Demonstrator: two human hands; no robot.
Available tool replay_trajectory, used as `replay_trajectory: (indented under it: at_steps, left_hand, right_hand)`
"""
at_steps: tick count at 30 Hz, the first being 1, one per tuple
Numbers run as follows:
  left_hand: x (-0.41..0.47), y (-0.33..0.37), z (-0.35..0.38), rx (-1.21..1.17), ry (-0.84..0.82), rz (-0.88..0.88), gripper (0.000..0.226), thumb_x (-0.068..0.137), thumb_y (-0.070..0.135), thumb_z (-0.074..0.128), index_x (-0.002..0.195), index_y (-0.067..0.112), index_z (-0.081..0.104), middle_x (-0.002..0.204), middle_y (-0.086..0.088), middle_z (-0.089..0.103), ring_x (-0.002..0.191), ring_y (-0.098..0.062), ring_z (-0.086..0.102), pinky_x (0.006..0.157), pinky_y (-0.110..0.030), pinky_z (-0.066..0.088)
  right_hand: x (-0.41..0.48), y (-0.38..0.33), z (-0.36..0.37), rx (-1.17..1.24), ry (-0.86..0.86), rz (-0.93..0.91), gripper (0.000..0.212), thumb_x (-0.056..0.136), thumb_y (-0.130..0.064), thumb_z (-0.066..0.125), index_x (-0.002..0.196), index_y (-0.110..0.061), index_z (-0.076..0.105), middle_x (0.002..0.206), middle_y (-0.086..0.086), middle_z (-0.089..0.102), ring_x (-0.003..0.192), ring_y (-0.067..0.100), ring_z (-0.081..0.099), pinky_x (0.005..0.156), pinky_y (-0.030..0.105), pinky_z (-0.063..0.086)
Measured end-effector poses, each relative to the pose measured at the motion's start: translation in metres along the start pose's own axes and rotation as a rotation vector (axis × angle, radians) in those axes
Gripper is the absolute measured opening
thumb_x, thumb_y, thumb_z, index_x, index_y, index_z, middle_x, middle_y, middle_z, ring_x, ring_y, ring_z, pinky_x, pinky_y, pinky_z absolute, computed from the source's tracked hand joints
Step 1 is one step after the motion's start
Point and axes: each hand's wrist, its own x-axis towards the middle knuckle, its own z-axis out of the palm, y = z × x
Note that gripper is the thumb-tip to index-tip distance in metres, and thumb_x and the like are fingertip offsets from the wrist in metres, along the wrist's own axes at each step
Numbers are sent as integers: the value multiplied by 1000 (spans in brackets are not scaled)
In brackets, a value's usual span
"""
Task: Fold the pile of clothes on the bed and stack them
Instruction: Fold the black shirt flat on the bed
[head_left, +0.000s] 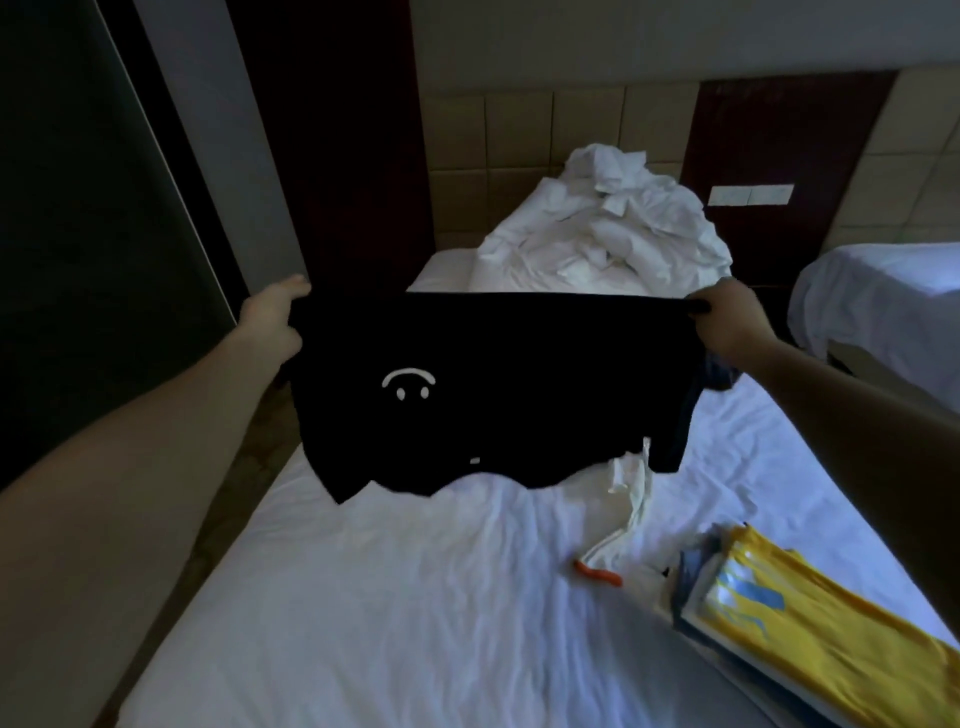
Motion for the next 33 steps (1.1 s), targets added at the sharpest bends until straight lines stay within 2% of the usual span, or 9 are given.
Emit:
replay_trajectory:
  at_steps: [7,10,12,15,19,23,28,30,33]
  left_hand:
    - [-36,-36,-26,116,25,16,33,94,7,45,121,21,59,105,-6,55,98,-22,57,80,-31,51]
    - [-49,-96,-59,240,155,-66,36,94,5,43,126,15,57,97,-6,54,87,-22,56,90,-32,47]
    - [-65,-136,-85,280,237,-148,26,93,2,44,114,6,59,92,-9,52,80,-23,54,73,-27,46]
    - [-93,-206,-123,340,382,-232,23,93,-3,44,113,-7,55,117,-19,52,112,-35,51,73,-25,38]
    - [-109,-293,-168,247,443,-460,24,94,-4,44,117,-4,52,133,-18,48,112,-33,53,86,-31,46]
    - [-110,-340,-214,302,411,-409,34,94,-8,44,127,-10,49,141,-23,44,131,-33,43,100,-30,41]
    - [-120,-348,-221,46,457,-462,40,97,-5,39,135,-18,34,143,-33,36,134,-39,34,78,-7,42]
    - [-120,-353,-231,165,449,-392,41,100,6,41,138,-7,40,144,-23,41,133,-34,38,102,-22,34]
    - [-117,-350,-223,-126,355,-428,28,100,0,36,125,-5,48,118,-21,52,117,-24,51,102,-26,39]
  right_hand:
    - [-56,7,23,117,-88,43,17,81,5,56,92,6,70,88,28,67,88,41,63,73,37,43]
    - [-116,22,65,354,-254,236,22,78,9,60,98,6,69,94,29,67,86,32,64,71,32,45]
    - [-168,30,97,595,-340,441,21,82,9,58,101,5,67,92,27,65,64,18,60,56,17,46]
    - [-246,43,148,739,-403,746,20,86,2,56,68,-6,56,78,18,53,53,13,48,46,16,42]
    - [-331,49,186,761,-450,824,21,86,15,48,88,5,67,77,26,62,49,11,46,42,9,35]
    - [-369,48,202,718,-314,865,30,86,13,45,105,3,66,87,11,56,75,24,45,49,19,34]
    - [-381,51,211,671,-166,928,21,88,6,50,106,0,59,94,15,52,78,25,48,58,27,38]
    - [-380,57,215,673,-132,1005,28,88,4,53,116,4,53,97,19,52,85,29,48,66,30,36]
    - [-378,64,216,724,-232,1076,19,89,3,52,107,5,57,83,18,55,65,26,47,51,29,37]
